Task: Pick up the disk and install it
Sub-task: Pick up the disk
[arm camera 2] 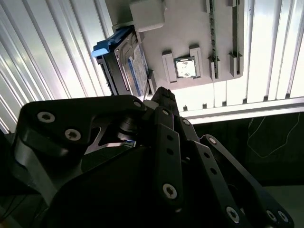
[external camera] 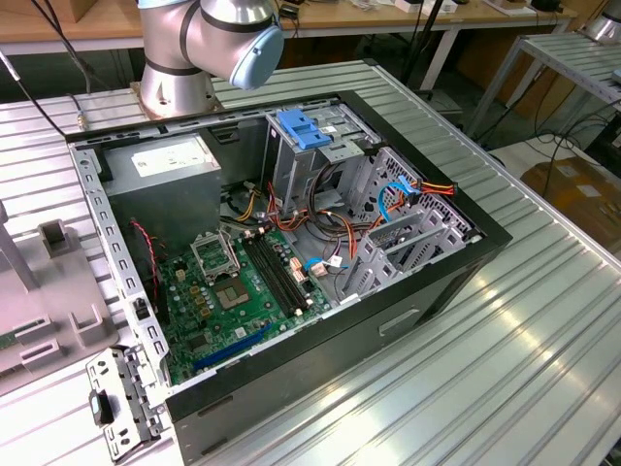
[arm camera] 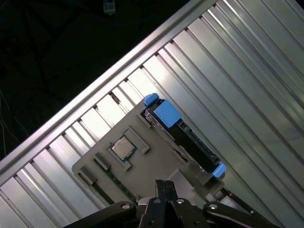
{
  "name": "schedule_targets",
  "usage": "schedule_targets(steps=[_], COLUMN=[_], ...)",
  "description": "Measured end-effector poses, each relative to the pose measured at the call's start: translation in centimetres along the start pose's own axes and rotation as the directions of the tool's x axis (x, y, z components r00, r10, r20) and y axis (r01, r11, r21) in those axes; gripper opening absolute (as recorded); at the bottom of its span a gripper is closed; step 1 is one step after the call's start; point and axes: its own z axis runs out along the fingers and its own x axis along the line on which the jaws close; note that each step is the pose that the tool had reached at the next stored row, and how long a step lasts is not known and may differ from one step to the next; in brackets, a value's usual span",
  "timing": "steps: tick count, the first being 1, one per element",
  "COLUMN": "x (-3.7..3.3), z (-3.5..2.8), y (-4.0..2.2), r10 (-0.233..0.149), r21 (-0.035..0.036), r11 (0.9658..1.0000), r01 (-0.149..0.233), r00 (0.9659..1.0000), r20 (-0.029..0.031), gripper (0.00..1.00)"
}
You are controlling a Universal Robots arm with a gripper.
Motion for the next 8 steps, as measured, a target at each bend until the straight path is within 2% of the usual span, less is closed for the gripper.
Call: schedule_targets(steps=[8], x=[0.0], z=[0.0], y=[0.0], r10=[-0.042], r21=[-0.0011], r11=[0.9991], r01=[0.042], r00=[0.9991], r20=[-0.0019], gripper=[0.11])
